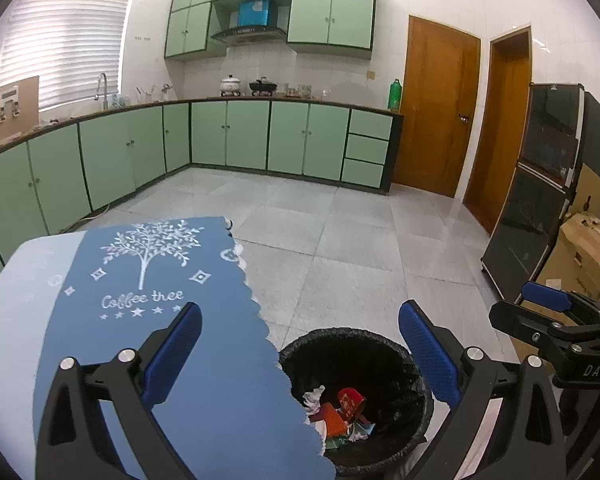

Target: Collect trash

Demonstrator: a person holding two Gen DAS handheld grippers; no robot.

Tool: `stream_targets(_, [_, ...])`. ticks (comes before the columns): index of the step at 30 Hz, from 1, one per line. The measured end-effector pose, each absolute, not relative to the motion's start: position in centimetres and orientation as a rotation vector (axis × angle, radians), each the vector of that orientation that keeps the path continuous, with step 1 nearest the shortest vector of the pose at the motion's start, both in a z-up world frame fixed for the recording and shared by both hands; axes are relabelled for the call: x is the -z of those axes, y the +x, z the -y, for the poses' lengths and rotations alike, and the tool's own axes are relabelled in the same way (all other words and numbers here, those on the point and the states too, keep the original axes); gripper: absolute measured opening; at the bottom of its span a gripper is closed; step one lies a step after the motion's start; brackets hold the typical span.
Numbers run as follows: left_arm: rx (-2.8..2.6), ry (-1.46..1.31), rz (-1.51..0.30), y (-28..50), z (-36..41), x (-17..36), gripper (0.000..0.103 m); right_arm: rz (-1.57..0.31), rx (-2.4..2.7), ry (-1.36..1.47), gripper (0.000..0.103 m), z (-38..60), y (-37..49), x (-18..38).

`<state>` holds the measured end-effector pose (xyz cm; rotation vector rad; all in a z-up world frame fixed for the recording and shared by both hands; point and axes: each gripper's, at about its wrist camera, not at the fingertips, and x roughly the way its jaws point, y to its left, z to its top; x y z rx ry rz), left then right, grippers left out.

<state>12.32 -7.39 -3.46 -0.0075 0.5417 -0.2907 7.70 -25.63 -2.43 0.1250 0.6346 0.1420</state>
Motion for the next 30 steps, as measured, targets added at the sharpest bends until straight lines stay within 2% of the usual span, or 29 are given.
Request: stream_targets(30, [0.280,-0.004,-0.482,8.9,6.3,1.4,0.097,-0.583,-0.175,0.091,0.098,23.3,5.9,0.2])
